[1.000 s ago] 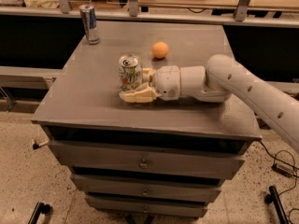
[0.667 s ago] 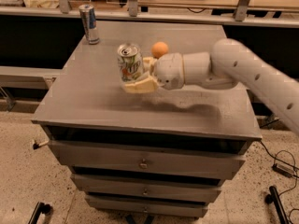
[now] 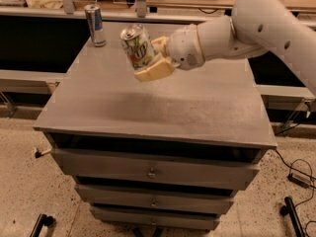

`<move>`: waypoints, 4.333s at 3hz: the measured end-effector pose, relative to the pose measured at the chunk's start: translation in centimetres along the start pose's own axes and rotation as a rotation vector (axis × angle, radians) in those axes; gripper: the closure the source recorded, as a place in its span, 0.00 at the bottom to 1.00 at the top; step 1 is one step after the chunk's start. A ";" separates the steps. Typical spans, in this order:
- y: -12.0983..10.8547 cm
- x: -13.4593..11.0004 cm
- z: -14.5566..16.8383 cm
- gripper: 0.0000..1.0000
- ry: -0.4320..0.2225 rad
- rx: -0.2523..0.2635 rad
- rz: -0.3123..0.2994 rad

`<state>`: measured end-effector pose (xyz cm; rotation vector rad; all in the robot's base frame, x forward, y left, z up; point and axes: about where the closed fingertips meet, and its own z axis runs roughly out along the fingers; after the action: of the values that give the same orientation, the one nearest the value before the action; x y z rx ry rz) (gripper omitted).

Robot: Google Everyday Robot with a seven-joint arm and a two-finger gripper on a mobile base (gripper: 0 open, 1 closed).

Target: Knock 7up can over

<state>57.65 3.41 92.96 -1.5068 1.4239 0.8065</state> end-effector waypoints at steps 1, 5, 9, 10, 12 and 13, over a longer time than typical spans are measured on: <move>-0.3 0.1 -1.3 1.00 0.184 0.002 0.006; -2.0 10.5 -9.6 1.00 0.866 0.006 0.219; -2.1 13.6 -9.4 0.35 0.961 -0.020 0.253; -2.3 13.8 -9.1 0.04 0.958 -0.016 0.250; -2.3 13.8 -9.0 0.00 0.957 -0.015 0.249; -2.4 13.8 -9.4 0.00 0.914 -0.007 0.243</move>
Offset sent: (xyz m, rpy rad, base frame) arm 0.0052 -0.0678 0.0064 -0.6358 0.0254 -0.1888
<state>60.78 -10.90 84.62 -1.8260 2.2917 0.2238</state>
